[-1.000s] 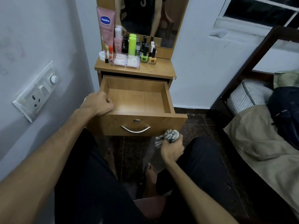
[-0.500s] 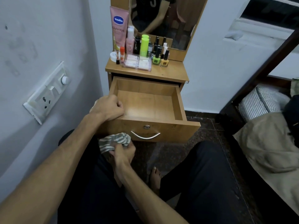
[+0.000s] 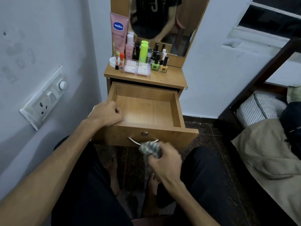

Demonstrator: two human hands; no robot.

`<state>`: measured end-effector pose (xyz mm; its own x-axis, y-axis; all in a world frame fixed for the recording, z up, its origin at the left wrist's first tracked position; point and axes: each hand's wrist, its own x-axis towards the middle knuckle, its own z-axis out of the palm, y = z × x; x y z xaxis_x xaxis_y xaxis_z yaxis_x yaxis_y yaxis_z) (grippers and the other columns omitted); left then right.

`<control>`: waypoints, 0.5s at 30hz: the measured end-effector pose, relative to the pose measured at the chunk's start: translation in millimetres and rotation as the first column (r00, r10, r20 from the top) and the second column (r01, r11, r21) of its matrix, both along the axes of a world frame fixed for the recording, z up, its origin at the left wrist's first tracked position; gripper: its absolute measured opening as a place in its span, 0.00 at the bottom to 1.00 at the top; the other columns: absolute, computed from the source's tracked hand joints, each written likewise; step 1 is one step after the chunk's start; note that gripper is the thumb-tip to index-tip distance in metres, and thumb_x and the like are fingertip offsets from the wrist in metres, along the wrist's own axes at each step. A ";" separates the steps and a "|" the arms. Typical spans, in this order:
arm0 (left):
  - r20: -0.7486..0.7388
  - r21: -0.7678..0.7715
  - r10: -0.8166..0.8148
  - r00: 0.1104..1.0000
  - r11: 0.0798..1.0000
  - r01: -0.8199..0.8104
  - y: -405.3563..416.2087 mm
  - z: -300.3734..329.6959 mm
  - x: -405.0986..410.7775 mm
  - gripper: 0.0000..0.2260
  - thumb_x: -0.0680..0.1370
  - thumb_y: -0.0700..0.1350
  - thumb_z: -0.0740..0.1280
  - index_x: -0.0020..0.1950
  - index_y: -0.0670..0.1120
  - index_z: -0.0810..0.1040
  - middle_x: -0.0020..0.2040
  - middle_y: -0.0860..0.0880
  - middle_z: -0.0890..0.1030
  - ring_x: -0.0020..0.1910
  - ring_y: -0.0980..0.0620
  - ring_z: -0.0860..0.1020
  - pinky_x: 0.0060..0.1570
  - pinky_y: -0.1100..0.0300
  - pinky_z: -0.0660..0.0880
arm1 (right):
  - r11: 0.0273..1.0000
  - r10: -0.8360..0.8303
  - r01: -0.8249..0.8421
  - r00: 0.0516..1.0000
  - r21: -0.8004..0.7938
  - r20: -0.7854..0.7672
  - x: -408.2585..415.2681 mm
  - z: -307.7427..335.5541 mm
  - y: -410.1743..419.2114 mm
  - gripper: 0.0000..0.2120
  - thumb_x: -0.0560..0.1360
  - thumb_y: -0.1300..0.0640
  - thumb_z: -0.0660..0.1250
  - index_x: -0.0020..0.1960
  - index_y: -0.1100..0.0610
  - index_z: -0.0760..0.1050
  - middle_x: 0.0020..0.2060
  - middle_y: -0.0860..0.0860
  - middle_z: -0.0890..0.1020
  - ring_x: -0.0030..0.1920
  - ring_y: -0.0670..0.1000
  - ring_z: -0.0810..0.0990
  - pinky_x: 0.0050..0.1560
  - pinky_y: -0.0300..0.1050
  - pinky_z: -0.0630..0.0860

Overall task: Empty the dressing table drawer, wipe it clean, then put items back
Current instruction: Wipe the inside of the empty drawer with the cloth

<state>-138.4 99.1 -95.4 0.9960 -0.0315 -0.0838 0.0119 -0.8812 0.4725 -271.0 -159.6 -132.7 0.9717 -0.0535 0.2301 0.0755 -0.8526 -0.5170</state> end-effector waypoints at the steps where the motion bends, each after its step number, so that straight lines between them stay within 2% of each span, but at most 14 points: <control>1: -0.002 0.009 -0.001 1.000 1.000 0.001 -0.1 0.6 -0.1 0.09 0.72 0.48 0.68 0.39 0.46 0.85 0.40 0.48 0.86 0.41 0.50 0.83 0.42 0.54 0.82 | 0.996 -0.040 0.024 0.984 0.091 0.175 -0.5 13.7 -5.5 0.05 0.69 0.54 0.70 0.45 0.50 0.80 0.37 0.42 0.76 0.34 0.42 0.72 0.35 0.35 0.67; 2: -0.007 0.009 0.000 1.000 1.000 0.000 0.0 1.3 0.0 0.09 0.73 0.48 0.68 0.39 0.46 0.85 0.40 0.48 0.86 0.41 0.50 0.84 0.42 0.54 0.82 | 0.987 -0.077 0.029 0.948 0.158 0.310 0.4 24.5 -8.4 0.06 0.69 0.56 0.70 0.46 0.51 0.80 0.38 0.43 0.75 0.34 0.41 0.71 0.34 0.32 0.65; 4: -0.015 0.006 0.005 1.000 1.000 -0.005 -1.1 2.0 0.2 0.09 0.73 0.48 0.68 0.39 0.46 0.86 0.41 0.48 0.86 0.42 0.50 0.83 0.42 0.56 0.81 | 0.975 -0.113 0.016 0.896 0.222 0.430 7.2 28.5 -9.9 0.09 0.69 0.60 0.72 0.49 0.56 0.81 0.41 0.45 0.77 0.36 0.42 0.73 0.35 0.33 0.70; 6: -0.020 0.019 0.014 1.000 1.000 -0.014 -2.5 3.6 -1.7 0.09 0.73 0.48 0.68 0.39 0.46 0.86 0.41 0.48 0.86 0.42 0.51 0.83 0.39 0.59 0.79 | 0.980 -0.089 0.001 0.897 0.198 0.433 17.4 16.3 -1.2 0.14 0.69 0.61 0.75 0.54 0.58 0.81 0.47 0.48 0.79 0.41 0.45 0.77 0.38 0.40 0.77; 9: -0.017 0.010 0.032 0.999 0.999 -0.031 -4.6 4.2 -3.3 0.09 0.73 0.48 0.68 0.40 0.46 0.86 0.43 0.49 0.86 0.42 0.52 0.83 0.37 0.62 0.76 | 0.986 -0.029 -0.041 0.912 0.162 0.409 21.0 -7.3 24.4 0.20 0.66 0.63 0.73 0.59 0.60 0.78 0.52 0.52 0.80 0.48 0.53 0.79 0.43 0.47 0.78; 12: -0.019 0.019 0.037 0.999 0.999 -0.037 -5.1 6.8 -5.3 0.09 0.72 0.48 0.67 0.41 0.47 0.86 0.42 0.50 0.86 0.43 0.52 0.82 0.35 0.63 0.73 | 0.973 0.086 -0.165 0.909 0.163 0.408 19.1 -11.3 51.9 0.19 0.68 0.62 0.70 0.59 0.59 0.78 0.52 0.53 0.80 0.53 0.56 0.81 0.45 0.49 0.79; 15: -0.015 0.027 0.042 0.999 0.999 -0.041 -6.5 8.7 -5.9 0.08 0.72 0.48 0.68 0.40 0.47 0.86 0.41 0.52 0.86 0.43 0.53 0.82 0.36 0.63 0.72 | 0.961 0.177 -0.242 0.906 0.130 0.384 17.3 -14.0 64.2 0.18 0.68 0.64 0.70 0.58 0.59 0.77 0.50 0.53 0.79 0.51 0.57 0.80 0.44 0.50 0.79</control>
<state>-144.4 92.5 -86.7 0.9950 0.0123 -0.0993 0.0558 -0.8920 0.4486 -253.7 -95.4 -146.7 0.8140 0.0715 0.5764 0.4541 -0.6971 -0.5548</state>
